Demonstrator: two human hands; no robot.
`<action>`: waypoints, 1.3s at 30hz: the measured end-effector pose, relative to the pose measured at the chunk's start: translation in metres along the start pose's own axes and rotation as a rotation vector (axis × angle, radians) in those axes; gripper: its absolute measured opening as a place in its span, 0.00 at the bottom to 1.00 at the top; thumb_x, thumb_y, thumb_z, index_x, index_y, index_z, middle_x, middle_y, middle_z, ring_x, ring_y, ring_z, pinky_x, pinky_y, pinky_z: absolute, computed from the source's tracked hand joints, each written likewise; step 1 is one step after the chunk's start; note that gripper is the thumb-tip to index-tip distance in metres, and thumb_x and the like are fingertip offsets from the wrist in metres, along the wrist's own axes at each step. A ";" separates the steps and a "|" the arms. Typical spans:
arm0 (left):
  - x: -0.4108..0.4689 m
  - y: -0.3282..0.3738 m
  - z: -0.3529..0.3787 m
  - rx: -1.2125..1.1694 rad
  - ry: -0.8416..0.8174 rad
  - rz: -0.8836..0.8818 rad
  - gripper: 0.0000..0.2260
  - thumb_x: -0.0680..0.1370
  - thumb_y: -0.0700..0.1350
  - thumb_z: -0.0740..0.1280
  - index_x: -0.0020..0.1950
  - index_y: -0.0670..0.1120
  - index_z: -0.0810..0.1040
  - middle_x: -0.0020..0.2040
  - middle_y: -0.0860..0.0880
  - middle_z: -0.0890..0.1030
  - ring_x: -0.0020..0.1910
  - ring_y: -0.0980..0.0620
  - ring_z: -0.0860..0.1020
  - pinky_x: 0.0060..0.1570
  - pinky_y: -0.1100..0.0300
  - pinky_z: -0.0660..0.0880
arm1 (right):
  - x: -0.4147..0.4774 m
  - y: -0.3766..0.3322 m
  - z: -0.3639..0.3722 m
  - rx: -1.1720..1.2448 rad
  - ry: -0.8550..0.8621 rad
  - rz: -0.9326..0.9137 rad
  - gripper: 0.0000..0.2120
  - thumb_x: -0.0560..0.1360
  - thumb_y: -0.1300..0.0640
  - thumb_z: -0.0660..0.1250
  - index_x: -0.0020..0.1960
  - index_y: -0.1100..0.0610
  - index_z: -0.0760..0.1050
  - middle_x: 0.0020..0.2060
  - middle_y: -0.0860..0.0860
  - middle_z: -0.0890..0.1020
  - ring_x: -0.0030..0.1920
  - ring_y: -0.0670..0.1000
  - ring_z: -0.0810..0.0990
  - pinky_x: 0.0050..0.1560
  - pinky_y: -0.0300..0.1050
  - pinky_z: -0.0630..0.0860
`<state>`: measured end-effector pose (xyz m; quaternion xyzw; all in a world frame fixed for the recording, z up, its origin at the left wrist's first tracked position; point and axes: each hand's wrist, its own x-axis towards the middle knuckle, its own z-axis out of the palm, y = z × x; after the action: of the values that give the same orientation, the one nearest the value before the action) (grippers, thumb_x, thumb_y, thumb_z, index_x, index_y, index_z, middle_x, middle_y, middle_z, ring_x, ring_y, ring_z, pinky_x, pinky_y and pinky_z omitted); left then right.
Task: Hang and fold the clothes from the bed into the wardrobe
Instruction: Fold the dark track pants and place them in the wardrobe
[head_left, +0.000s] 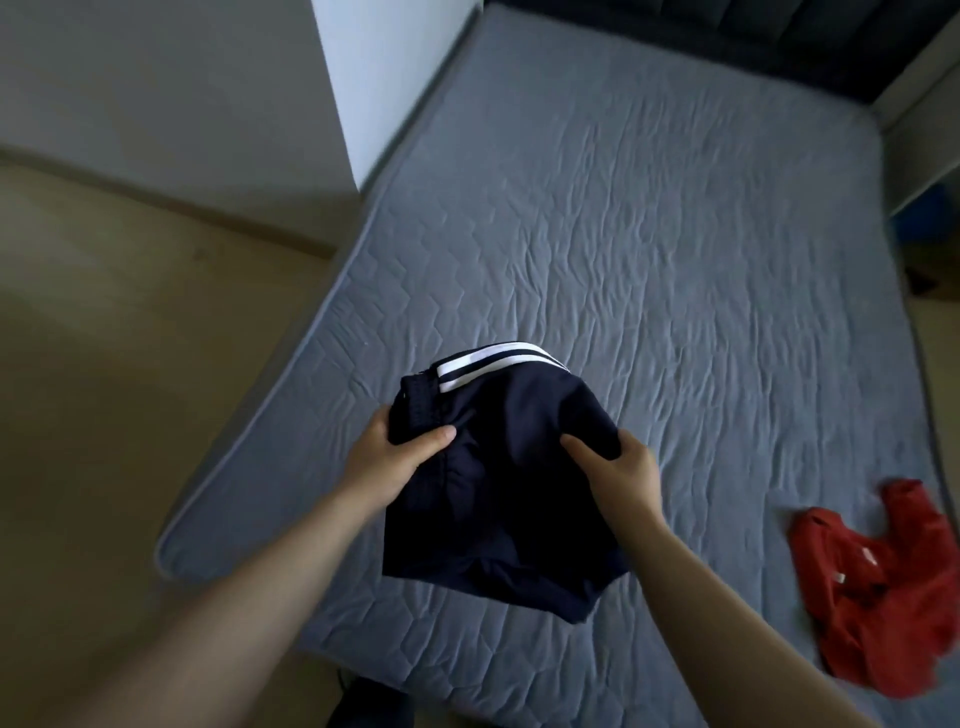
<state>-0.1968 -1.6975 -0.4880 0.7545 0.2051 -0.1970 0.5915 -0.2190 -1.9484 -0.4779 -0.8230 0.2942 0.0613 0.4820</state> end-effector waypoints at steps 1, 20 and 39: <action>-0.004 0.015 -0.005 -0.020 0.000 0.022 0.24 0.65 0.59 0.77 0.58 0.54 0.77 0.53 0.55 0.82 0.52 0.54 0.80 0.55 0.53 0.76 | 0.000 -0.015 -0.005 0.007 -0.003 -0.021 0.11 0.69 0.47 0.75 0.41 0.51 0.75 0.35 0.46 0.81 0.35 0.40 0.78 0.28 0.32 0.68; -0.296 0.328 -0.242 -0.318 0.519 0.634 0.32 0.59 0.63 0.77 0.60 0.56 0.75 0.53 0.57 0.82 0.52 0.56 0.81 0.53 0.55 0.78 | -0.199 -0.458 -0.110 0.233 -0.169 -0.883 0.13 0.69 0.46 0.74 0.44 0.52 0.76 0.37 0.45 0.81 0.39 0.43 0.79 0.36 0.39 0.72; -0.409 0.329 -0.594 -0.306 0.823 0.830 0.26 0.65 0.56 0.77 0.61 0.56 0.75 0.54 0.57 0.82 0.52 0.57 0.81 0.52 0.59 0.76 | -0.419 -0.690 0.119 0.387 -0.409 -1.189 0.09 0.70 0.49 0.74 0.43 0.51 0.75 0.38 0.46 0.82 0.39 0.44 0.80 0.35 0.37 0.73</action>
<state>-0.3283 -1.2212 0.1320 0.6922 0.1314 0.3901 0.5928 -0.1660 -1.4213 0.1426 -0.7155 -0.3025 -0.1143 0.6193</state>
